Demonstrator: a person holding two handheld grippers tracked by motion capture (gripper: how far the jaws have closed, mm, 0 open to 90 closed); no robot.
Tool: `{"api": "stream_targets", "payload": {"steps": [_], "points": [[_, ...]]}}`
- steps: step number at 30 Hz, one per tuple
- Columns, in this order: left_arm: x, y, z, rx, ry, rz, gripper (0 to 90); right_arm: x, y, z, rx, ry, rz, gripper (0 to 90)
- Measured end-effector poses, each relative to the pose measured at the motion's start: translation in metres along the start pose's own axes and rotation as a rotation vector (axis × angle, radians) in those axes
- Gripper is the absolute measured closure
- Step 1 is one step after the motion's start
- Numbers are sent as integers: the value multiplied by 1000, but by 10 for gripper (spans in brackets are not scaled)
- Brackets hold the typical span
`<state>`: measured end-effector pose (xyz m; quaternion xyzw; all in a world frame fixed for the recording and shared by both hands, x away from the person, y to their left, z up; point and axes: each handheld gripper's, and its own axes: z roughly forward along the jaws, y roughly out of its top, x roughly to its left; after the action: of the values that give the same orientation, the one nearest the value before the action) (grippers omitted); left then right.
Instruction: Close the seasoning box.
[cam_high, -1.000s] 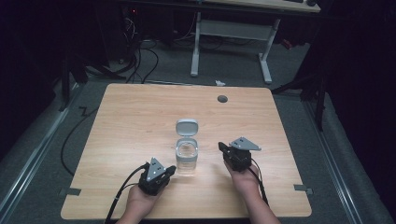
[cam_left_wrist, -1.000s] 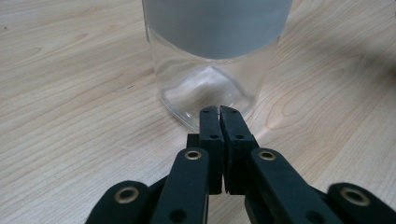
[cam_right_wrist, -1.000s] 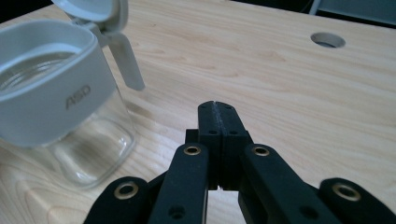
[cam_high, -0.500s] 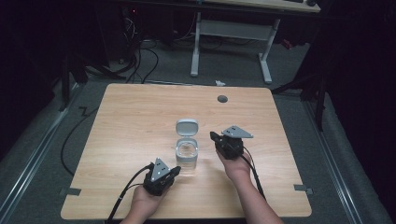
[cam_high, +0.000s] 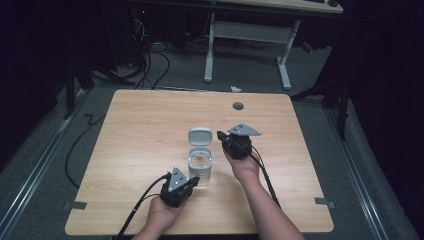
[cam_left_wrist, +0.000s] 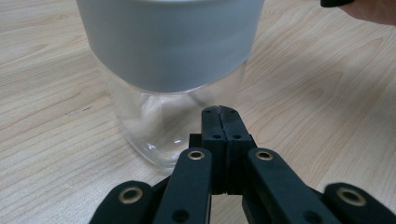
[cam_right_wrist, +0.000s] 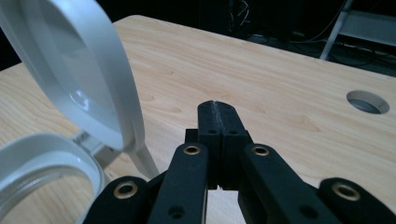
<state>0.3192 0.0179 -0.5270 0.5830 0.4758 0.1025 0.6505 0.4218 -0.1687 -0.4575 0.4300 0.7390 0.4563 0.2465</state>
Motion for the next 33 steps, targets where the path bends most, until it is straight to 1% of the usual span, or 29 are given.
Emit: {"api": "stream_targets", "payload": {"steps": [8, 11, 12, 16, 19, 23, 24, 27, 30, 31, 32, 33], "points": [[-1, -1, 2, 6, -7, -8, 900, 6, 19, 3, -33, 10, -8, 899], [-1, -1, 3, 5, -13, -9, 900, 9, 23, 4, -41, 18, -13, 900], [-1, -2, 3, 7, -13, -9, 900, 10, 24, 5, -40, 18, -18, 900], [-1, -1, 4, 5, -14, -12, 900, 11, 24, 5, -42, 28, -12, 900], [-1, -1, 4, 5, -15, -16, 900, 12, 25, 3, -50, 35, -18, 899], [-1, -1, 4, 7, -15, -11, 900, 14, 27, 1, -52, 41, -27, 900], [-2, -2, 4, 7, -15, -12, 900, 14, 27, 0, -62, 44, -27, 900], [-2, -1, 4, 7, -14, -13, 900, 16, 28, -2, -62, 47, -36, 900], [-2, -1, 4, 1, -15, -15, 900, 19, 28, -5, -56, 50, -45, 900], [-3, 0, 4, -2, -17, -18, 900, 20, 27, -6, -58, 55, -41, 900], [-3, 0, 4, -3, -17, -18, 900, 22, 27, -9, -63, 58, -53, 900], [-3, 1, 4, -3, -17, -18, 900, 24, 27, -11, -67, 63, -53, 900]]}}
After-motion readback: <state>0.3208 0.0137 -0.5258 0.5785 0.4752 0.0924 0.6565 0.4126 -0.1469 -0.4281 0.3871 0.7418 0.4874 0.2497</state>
